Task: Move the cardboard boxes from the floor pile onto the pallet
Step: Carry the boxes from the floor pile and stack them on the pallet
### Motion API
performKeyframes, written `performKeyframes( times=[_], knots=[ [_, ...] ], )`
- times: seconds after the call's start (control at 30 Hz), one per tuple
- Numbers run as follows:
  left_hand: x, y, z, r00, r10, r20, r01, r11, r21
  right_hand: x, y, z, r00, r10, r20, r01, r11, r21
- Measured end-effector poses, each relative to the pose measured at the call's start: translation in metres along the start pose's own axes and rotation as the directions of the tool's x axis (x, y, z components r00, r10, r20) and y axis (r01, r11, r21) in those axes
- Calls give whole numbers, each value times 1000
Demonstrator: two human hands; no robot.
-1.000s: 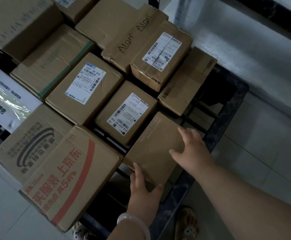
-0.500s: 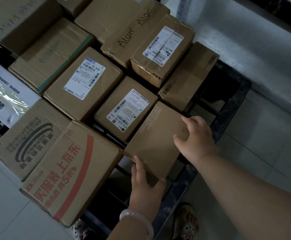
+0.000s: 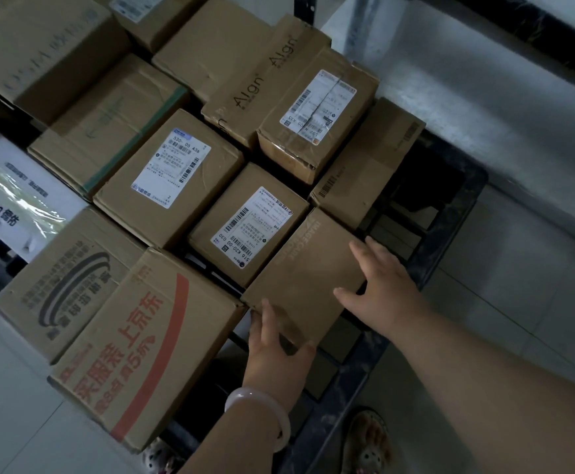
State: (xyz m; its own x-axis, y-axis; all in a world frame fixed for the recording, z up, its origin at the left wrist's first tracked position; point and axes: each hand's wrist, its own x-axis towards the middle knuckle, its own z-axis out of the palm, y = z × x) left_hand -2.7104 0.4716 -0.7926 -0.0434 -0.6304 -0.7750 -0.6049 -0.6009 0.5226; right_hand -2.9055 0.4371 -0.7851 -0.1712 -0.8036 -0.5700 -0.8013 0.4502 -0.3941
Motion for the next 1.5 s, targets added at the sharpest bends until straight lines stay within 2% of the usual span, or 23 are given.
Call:
performKeyframes(
  times=[0.17, 0.27, 0.43, 0.6, 0.73, 0.9, 1.1, 1.23, 1.33, 1.5],
  knots=[
    [-18, 43, -30, 979, 175, -108, -166, 982, 85, -13, -31, -44, 992, -123, 6, 123, 990, -62],
    [-40, 84, -64, 962, 233, -143, -200, 956, 214, -31, -58, -87, 981, -191, 34, 194, 971, -137],
    [-111, 148, -139, 914, 330, -235, -185, 856, 483, -91, -118, -172, 959, -275, 68, 283, 930, -236],
    [-221, 191, -222, 844, 417, -337, -167, 802, 574, -169, -196, -247, 911, -409, 55, 406, 864, -297],
    [-324, 193, -288, 791, 411, -453, -90, 811, 578, -235, -275, -285, 813, -577, 82, 570, 759, -315],
    [-442, 169, -347, 729, 385, -566, -44, 851, 523, -329, -373, -291, 661, -733, 161, 735, 587, -340],
    [-544, 109, -417, 609, 384, -694, -12, 879, 476, -438, -472, -259, 530, -814, 236, 802, 391, -451],
    [-595, 42, -469, 563, 357, -746, 48, 887, 460, -496, -531, -211, 488, -846, 215, 812, 349, -467],
    [-632, -18, -507, 538, 337, -773, 83, 891, 446, -539, -574, -163, 450, -853, 264, 842, 307, -443],
    [-685, -105, -565, 480, 270, -835, 155, 910, 384, -605, -653, -86, 314, -897, 311, 878, 149, -455]
  ],
)
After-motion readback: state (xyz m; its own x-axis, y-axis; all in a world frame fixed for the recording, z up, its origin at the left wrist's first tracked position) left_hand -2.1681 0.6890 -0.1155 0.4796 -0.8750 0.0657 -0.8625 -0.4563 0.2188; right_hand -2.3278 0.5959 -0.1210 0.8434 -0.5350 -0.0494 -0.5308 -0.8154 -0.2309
